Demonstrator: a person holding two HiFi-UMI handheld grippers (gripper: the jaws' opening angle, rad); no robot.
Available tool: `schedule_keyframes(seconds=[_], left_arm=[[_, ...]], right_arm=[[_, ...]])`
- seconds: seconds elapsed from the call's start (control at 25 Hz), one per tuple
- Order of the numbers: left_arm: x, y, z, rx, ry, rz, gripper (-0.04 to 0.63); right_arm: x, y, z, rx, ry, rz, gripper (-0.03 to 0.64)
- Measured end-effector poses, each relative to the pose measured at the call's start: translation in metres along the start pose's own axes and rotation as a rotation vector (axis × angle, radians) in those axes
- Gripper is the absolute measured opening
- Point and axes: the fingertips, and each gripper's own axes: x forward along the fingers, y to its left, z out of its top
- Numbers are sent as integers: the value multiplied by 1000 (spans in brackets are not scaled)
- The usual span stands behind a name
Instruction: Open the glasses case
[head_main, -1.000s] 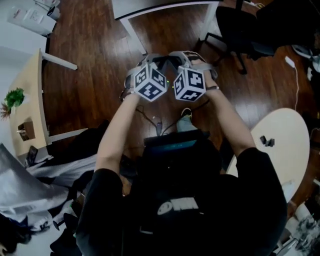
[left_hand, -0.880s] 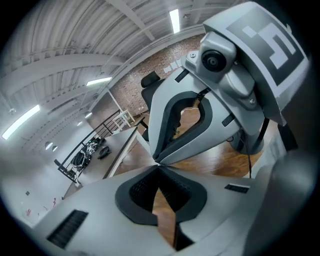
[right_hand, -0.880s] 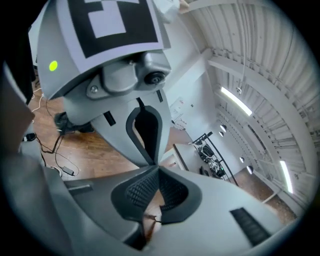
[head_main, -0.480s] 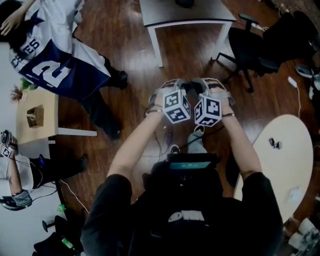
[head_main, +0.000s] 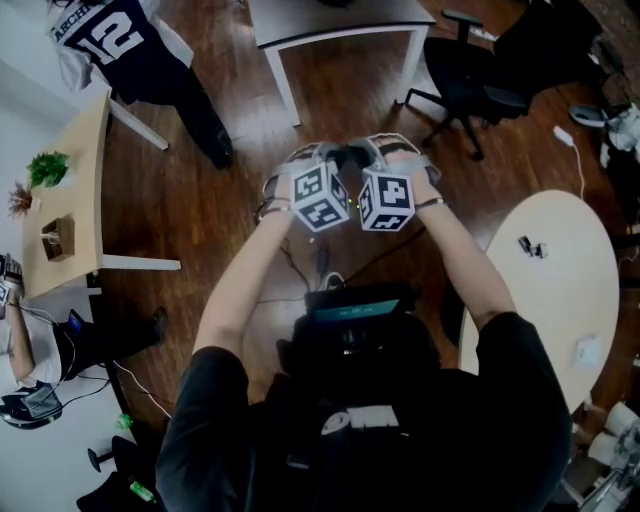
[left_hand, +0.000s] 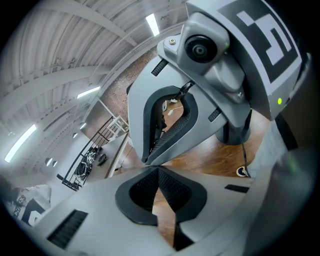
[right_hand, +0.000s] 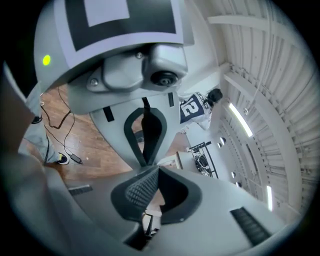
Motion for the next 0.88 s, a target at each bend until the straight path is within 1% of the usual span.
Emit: schedule_keyframes(seconds=[0.12, 0.32, 0.48, 0.56, 0.68, 0.8, 0.88], left_arm=[[1, -11, 14, 1, 17, 2, 2], [6, -29, 40, 33, 62, 23, 2], [5, -56, 56, 31, 86, 22, 2], [7, -65, 58, 36, 104, 25, 2], [4, -67, 56, 46, 130, 37, 2], [2, -71, 57, 50, 126, 41, 2], [3, -70, 55, 59, 124, 39, 2]], right_arm=[[-15, 2, -11, -20, 6, 1, 15], [-43, 5, -27, -17, -40, 2, 15], [-63, 24, -46, -46, -39, 20, 15], [-71, 30, -48, -43, -58, 22, 14], [-68, 33, -47, -46, -77, 9, 15], [-72, 36, -46, -49, -78, 6, 14], [-74, 33, -45, -33, -68, 7, 14]])
